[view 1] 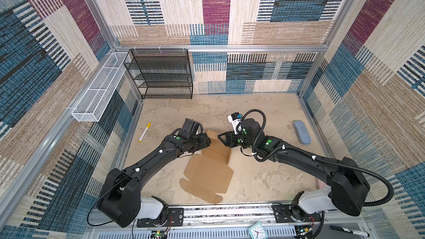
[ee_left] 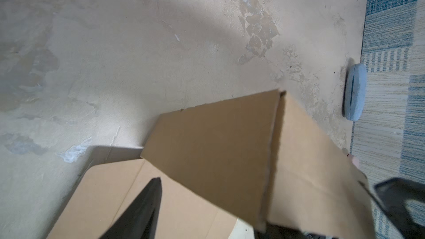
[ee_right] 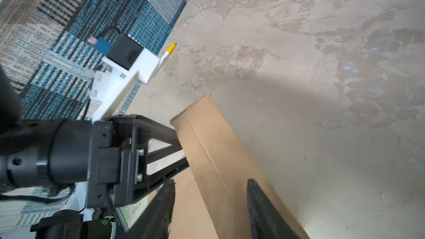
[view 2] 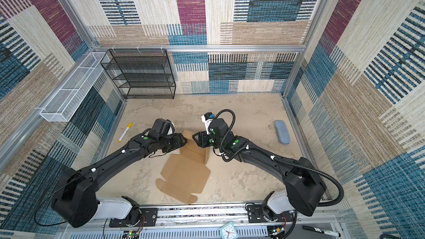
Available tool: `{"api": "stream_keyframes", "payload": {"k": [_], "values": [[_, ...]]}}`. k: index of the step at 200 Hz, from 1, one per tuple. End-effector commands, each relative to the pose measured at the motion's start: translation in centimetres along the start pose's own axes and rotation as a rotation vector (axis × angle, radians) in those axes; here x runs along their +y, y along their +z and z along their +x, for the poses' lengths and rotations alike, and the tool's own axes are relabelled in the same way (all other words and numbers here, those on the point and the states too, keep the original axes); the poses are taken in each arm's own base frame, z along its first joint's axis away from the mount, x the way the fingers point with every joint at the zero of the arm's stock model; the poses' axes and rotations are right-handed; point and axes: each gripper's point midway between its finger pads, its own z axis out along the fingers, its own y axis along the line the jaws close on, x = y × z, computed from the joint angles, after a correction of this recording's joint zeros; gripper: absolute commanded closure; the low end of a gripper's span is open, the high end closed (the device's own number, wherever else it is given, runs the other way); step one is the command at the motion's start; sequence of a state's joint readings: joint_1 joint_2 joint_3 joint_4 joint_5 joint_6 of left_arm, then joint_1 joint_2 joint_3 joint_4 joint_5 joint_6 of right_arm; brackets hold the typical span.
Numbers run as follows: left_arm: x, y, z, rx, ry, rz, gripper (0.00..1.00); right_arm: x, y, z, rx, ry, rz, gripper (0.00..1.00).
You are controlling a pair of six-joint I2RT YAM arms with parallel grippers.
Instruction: Fold the paper box
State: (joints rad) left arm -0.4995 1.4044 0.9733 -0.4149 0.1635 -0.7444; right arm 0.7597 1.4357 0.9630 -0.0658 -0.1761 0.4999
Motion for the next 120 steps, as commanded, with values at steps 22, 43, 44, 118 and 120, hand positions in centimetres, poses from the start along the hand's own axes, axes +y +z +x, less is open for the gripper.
{"api": "stream_keyframes", "payload": {"k": [22, 43, 44, 118, 120], "values": [[-0.4, 0.3, -0.7, 0.065, 0.074, -0.056, 0.37, -1.3, 1.2, 0.1, 0.005, 0.011, 0.022, 0.47], [-0.9, -0.7, -1.7, 0.052, 0.106, -0.071, 0.37, -2.6, 1.5, 0.5, 0.017, 0.028, 0.051, 0.48], [-0.9, -0.8, -1.7, 0.051, 0.107, -0.072, 0.37, -2.7, 1.5, 0.5, 0.018, 0.028, 0.053, 0.48], [-1.8, -8.3, -5.8, -0.081, 0.189, -0.109, 0.34, -7.6, 2.1, 2.3, 0.055, 0.066, 0.168, 0.48], [-1.8, -8.6, -5.9, -0.085, 0.191, -0.111, 0.34, -7.6, 2.1, 2.3, 0.058, 0.068, 0.168, 0.48]]}}
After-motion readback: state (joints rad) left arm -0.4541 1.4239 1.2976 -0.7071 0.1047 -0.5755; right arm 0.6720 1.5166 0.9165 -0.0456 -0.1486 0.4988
